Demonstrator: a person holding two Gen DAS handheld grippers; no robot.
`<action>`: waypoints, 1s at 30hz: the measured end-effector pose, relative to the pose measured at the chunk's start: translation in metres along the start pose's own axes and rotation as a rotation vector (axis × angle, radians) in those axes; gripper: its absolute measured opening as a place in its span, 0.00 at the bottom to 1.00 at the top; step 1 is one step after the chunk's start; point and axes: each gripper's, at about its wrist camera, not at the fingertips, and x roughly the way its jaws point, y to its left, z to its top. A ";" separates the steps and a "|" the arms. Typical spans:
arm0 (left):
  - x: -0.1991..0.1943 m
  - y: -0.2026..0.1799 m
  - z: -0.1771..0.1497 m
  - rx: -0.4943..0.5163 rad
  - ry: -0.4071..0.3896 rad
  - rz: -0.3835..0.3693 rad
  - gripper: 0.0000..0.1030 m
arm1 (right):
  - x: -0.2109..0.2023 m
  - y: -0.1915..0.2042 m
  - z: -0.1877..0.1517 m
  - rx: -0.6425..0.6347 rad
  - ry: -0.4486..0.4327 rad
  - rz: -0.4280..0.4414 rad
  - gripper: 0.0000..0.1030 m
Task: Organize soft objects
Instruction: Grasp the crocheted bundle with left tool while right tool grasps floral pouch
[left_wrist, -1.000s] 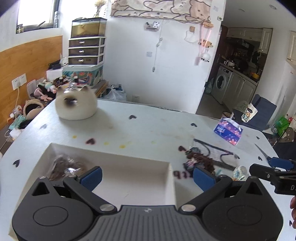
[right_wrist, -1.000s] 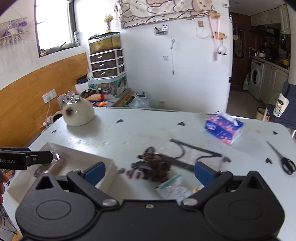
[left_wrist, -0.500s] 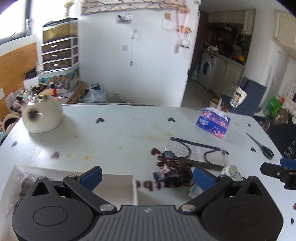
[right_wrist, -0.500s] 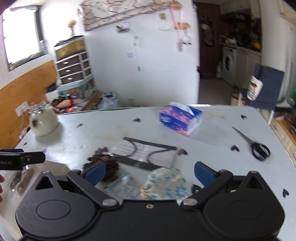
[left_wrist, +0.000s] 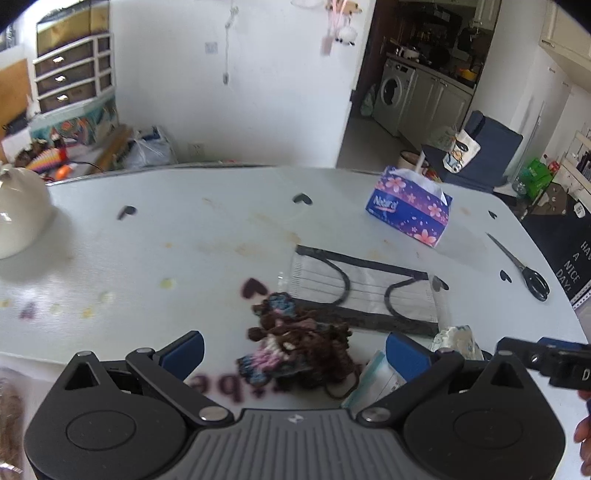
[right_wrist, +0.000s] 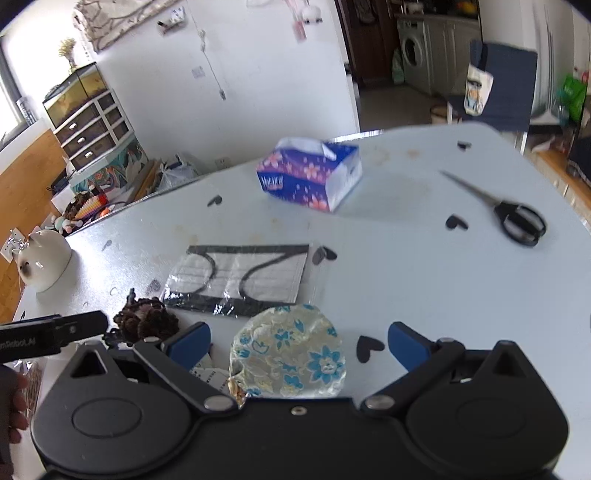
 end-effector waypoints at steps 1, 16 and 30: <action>0.007 -0.002 0.001 0.006 0.012 0.000 1.00 | 0.006 -0.001 0.000 0.009 0.013 0.003 1.00; 0.065 0.001 0.001 0.003 0.147 -0.024 0.80 | 0.060 0.001 -0.010 0.086 0.157 0.028 0.97; 0.062 0.001 -0.005 -0.019 0.154 -0.055 0.53 | 0.057 0.006 -0.016 0.042 0.144 0.012 0.66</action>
